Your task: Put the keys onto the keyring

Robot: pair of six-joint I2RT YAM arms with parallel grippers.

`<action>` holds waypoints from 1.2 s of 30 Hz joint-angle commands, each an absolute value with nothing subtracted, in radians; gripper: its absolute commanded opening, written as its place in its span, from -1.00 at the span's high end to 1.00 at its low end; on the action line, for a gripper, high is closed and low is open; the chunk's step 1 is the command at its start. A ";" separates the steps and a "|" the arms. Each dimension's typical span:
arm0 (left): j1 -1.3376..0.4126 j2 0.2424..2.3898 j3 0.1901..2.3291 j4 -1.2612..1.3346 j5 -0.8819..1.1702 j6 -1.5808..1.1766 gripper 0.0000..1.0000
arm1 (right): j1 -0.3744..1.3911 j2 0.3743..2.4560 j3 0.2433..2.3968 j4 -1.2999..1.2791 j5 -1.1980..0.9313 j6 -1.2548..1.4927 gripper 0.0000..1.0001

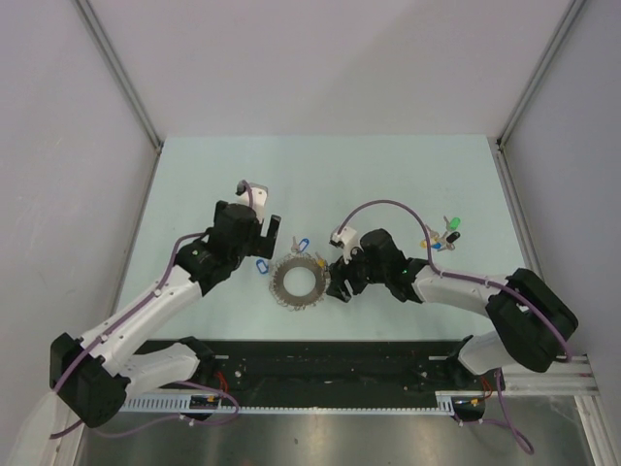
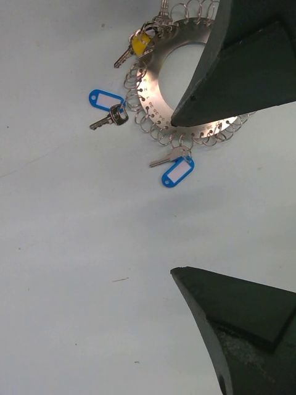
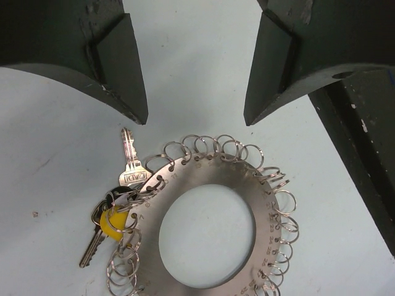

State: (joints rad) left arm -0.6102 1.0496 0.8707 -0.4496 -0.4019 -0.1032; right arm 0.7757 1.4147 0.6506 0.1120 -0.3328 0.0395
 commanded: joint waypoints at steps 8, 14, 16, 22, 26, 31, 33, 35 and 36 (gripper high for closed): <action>-0.604 1.077 0.870 -0.428 -0.466 -0.092 -0.99 | 0.781 1.520 0.686 0.236 -0.342 -0.067 -0.11; -0.604 1.094 0.871 -0.434 -0.465 -0.089 -1.00 | 0.779 1.566 0.687 0.265 -0.321 -0.095 0.04; -0.604 1.098 0.871 -0.434 -0.462 -0.089 -0.99 | 0.776 1.577 0.687 0.279 -0.318 -0.106 0.07; -0.604 1.108 0.871 -0.437 -0.463 -0.086 -1.00 | 0.767 1.585 0.687 0.299 -0.307 -0.127 0.09; -0.606 1.111 0.873 -0.437 -0.459 -0.084 -1.00 | 0.767 1.601 0.686 0.304 -0.325 -0.140 0.09; -0.604 1.117 0.874 -0.440 -0.457 -0.083 -1.00 | 0.767 1.614 0.689 0.298 -0.336 -0.149 0.09; -0.604 1.121 0.874 -0.440 -0.454 -0.083 -0.99 | 0.772 1.620 0.690 0.302 -0.337 -0.150 0.10; -0.604 1.124 0.876 -0.443 -0.453 -0.083 -1.00 | 0.775 1.624 0.695 0.305 -0.336 -0.153 0.10; -0.604 1.124 0.876 -0.445 -0.453 -0.083 -1.00 | 0.779 1.629 0.696 0.307 -0.334 -0.156 0.10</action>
State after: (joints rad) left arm -0.6098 1.1194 0.8707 -0.4545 -0.4274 -0.0952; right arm 0.7708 1.6123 0.6533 0.2646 -0.3260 -0.1326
